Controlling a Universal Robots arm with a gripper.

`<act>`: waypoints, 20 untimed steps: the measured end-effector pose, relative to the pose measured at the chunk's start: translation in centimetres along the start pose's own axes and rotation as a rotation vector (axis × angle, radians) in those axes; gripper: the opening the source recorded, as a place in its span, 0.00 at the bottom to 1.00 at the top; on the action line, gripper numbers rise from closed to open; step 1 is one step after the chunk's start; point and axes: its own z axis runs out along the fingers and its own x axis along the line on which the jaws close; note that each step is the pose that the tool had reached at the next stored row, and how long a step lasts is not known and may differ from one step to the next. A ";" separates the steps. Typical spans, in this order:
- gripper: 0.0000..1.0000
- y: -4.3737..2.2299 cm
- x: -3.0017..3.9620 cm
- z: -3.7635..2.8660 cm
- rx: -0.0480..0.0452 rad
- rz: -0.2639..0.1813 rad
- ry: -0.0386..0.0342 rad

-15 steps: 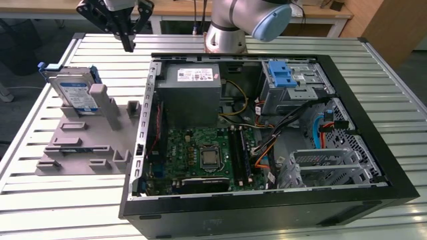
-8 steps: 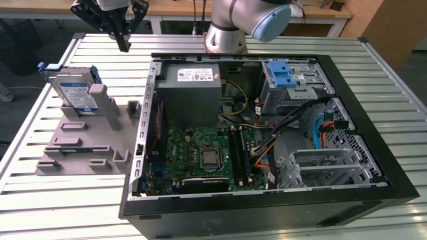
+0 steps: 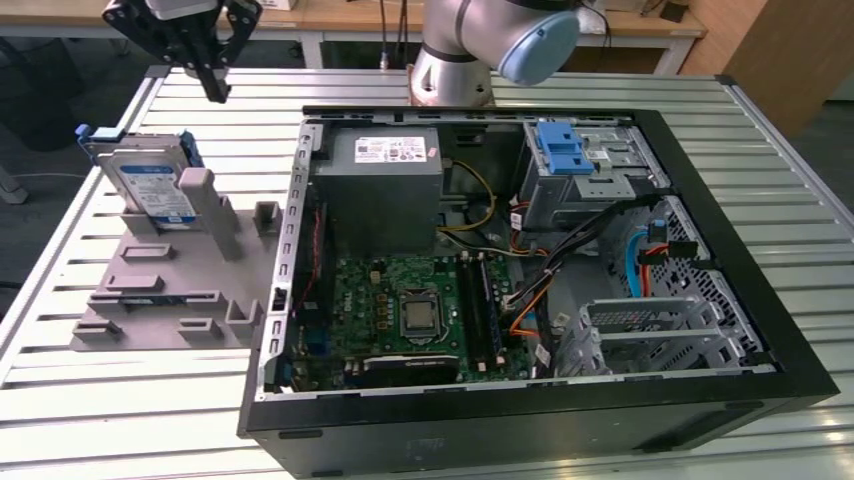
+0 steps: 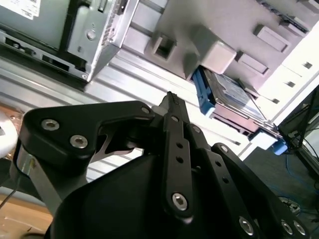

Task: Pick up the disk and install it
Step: 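Reach for the disk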

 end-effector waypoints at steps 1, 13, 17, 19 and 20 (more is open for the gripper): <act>0.11 0.01 0.45 0.00 0.0000 0.000 -0.0001; 0.11 -0.22 5.07 0.01 0.0000 0.000 0.0000; 0.11 -0.26 5.57 -0.01 0.0000 0.000 0.0000; 0.11 -0.33 6.45 -0.03 0.0001 0.000 0.0001; 0.11 -0.36 6.90 -0.02 0.0001 0.000 0.0001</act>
